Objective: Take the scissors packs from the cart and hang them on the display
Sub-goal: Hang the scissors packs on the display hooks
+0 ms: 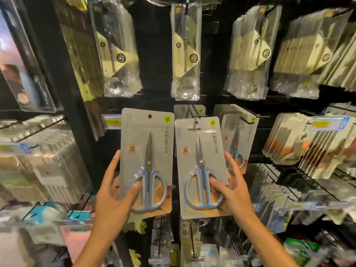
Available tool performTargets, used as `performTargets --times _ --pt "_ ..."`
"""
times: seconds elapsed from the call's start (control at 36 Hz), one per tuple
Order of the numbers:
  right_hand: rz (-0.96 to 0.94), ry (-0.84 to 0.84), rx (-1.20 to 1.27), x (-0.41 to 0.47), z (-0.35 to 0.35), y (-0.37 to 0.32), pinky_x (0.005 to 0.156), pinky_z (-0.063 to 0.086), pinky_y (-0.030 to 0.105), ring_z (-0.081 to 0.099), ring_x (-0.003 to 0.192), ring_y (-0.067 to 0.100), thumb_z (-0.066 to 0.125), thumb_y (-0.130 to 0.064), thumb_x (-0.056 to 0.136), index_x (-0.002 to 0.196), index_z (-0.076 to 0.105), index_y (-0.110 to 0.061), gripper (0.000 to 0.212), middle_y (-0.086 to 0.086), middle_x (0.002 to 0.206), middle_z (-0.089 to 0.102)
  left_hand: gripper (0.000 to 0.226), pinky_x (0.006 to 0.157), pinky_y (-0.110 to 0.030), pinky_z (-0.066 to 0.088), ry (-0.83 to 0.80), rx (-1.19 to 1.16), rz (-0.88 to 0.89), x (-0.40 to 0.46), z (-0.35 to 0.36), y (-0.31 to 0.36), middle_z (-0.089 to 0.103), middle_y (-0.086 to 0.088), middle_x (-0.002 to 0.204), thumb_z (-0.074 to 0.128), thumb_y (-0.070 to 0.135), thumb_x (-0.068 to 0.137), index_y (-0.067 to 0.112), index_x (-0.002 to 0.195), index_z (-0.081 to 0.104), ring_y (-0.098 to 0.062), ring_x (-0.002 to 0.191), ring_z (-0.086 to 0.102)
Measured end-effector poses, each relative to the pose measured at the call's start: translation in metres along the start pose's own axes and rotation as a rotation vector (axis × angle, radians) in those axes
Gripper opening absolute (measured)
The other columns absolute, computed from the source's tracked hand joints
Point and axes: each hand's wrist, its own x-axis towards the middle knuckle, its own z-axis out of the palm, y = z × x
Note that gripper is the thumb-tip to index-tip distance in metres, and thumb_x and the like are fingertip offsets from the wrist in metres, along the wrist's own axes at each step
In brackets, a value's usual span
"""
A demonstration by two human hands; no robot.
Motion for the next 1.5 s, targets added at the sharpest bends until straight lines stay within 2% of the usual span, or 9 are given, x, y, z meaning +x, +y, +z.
performTargets --times 0.22,0.39,0.53,0.64,0.86,0.97,1.17,1.28,1.5 --pt "0.007 -0.025 0.02 0.019 -0.003 0.015 0.08 0.059 0.024 0.069 0.108 0.005 0.063 0.005 0.093 0.154 0.035 -0.034 0.077 -0.015 0.148 0.053 0.086 0.09 -0.012 0.054 0.016 0.024 0.027 0.009 0.013 -0.003 0.058 0.044 0.128 0.071 0.018 0.083 0.045 0.155 0.033 0.006 0.12 0.063" --pt "-0.018 -0.092 -0.117 0.04 0.002 0.033 0.102 0.048 0.016 0.045 0.136 -0.009 0.058 -0.007 0.101 0.157 0.019 -0.046 0.079 -0.031 0.155 0.036 0.085 0.088 -0.012 0.055 0.026 0.029 0.031 0.019 0.015 -0.003 0.06 0.043 0.126 0.071 0.017 0.083 0.044 0.155 0.033 0.006 0.118 0.064" --pt "-0.068 -0.114 -0.352 0.062 0.011 0.043 0.121 0.033 0.042 0.03 0.147 -0.006 0.051 -0.026 0.106 0.155 -0.002 -0.057 0.079 -0.019 0.169 0.01 0.084 0.088 -0.012 0.056 0.034 0.026 0.035 0.025 0.016 -0.002 0.061 0.042 0.126 0.071 0.016 0.084 0.044 0.154 0.035 0.005 0.119 0.064" --pt "-0.046 -0.079 -0.489 0.085 0.018 0.058 0.086 0.051 0.067 0.057 0.105 0.053 0.046 -0.03 0.108 0.154 -0.013 -0.055 0.079 0.034 0.146 0.039 0.083 0.087 -0.012 0.056 0.04 0.037 0.058 0.03 0.017 0.0 0.061 0.041 0.128 0.07 0.01 0.087 0.042 0.155 0.035 0.005 0.117 0.065" --pt "0.038 -0.05 -0.581 0.134 0.029 0.086 0.06 0.053 0.058 0.061 0.064 0.041 0.043 -0.029 0.108 0.147 -0.024 -0.061 0.084 0.021 0.108 0.067 0.085 0.093 -0.018 0.056 0.035 0.055 0.096 0.037 0.017 -0.001 0.057 0.033 0.14 0.072 0.013 0.086 0.045 0.155 0.034 -0.004 0.124 0.064" --pt "0.06 -0.027 -0.605 0.144 0.035 0.083 0.086 0.054 0.064 0.061 0.107 0.053 0.043 -0.024 0.109 0.152 -0.022 -0.053 0.083 0.03 0.136 0.054 0.085 0.094 -0.019 0.056 0.036 0.051 0.103 0.037 0.018 -0.002 0.055 0.032 0.143 0.072 0.014 0.086 0.044 0.156 0.034 -0.005 0.125 0.063" --pt "0.121 0.012 -0.561 0.153 0.04 0.087 0.096 0.052 0.06 0.059 0.117 0.042 0.048 -0.016 0.106 0.156 -0.014 -0.049 0.086 0.019 0.143 0.048 0.085 0.092 -0.016 0.056 0.039 0.032 0.113 0.038 0.018 -0.003 0.054 0.035 0.142 0.072 0.01 0.086 0.041 0.156 0.035 -0.003 0.126 0.062" --pt "0.088 0.154 -0.492 0.131 0.045 0.087 0.119 0.033 0.05 0.028 0.149 0.024 0.056 -0.035 0.103 0.161 -0.001 -0.039 0.081 0.002 0.162 0.027 0.086 0.093 -0.018 0.057 0.037 0.008 0.103 0.039 0.018 -0.004 0.058 0.029 0.142 0.072 0.01 0.084 0.044 0.155 0.036 -0.006 0.126 0.063" --pt "-0.036 -0.144 -0.115 0.064 0.066 0.041 0.113 0.044 0.027 0.052 0.131 -0.003 0.057 -0.028 0.102 0.153 0.027 -0.04 0.061 -0.015 0.145 0.052 0.086 0.098 -0.034 0.057 0.014 -0.017 0.105 0.042 0.023 -0.012 0.06 0.016 0.145 0.073 0.011 0.086 0.042 0.156 0.034 -0.011 0.125 0.065"
